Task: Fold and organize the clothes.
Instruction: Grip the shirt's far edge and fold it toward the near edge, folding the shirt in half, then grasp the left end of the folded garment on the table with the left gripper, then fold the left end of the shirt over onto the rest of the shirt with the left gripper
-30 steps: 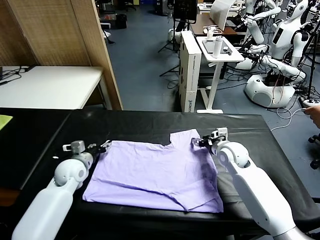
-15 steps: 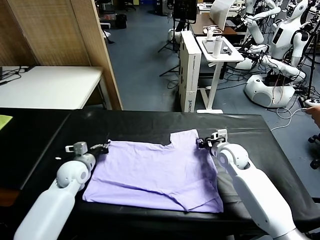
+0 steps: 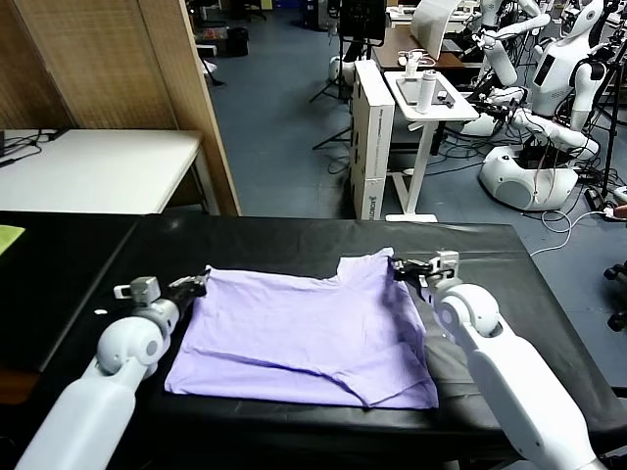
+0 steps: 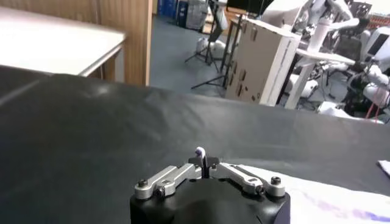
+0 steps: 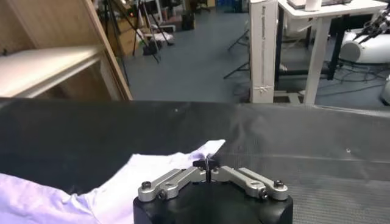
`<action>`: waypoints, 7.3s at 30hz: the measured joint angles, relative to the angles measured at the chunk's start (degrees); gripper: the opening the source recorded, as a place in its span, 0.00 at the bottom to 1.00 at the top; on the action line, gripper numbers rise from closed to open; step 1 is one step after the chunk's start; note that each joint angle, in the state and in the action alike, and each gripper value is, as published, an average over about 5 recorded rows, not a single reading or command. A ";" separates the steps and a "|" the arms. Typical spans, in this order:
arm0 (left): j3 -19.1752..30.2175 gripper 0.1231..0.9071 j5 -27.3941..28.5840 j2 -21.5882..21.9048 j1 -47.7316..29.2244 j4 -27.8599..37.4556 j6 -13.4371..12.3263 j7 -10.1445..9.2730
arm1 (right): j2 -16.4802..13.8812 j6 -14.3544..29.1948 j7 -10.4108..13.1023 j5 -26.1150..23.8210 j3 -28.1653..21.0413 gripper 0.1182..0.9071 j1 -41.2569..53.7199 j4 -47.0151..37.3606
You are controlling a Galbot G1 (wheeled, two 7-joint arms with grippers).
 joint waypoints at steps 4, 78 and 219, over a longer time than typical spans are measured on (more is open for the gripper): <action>-2.39 0.07 -0.55 0.64 3.62 -4.58 -0.20 -0.05 | -2.08 -0.10 -0.10 0.56 3.02 0.03 -4.91 5.06; -11.23 1.00 3.52 -6.90 22.59 -13.20 -2.73 -0.84 | 3.53 -1.05 2.37 -5.19 9.06 0.79 -21.83 11.40; -22.37 0.07 -1.22 -0.41 26.75 -25.18 15.06 2.96 | 5.15 11.35 -4.85 -8.33 23.32 1.00 -41.25 19.33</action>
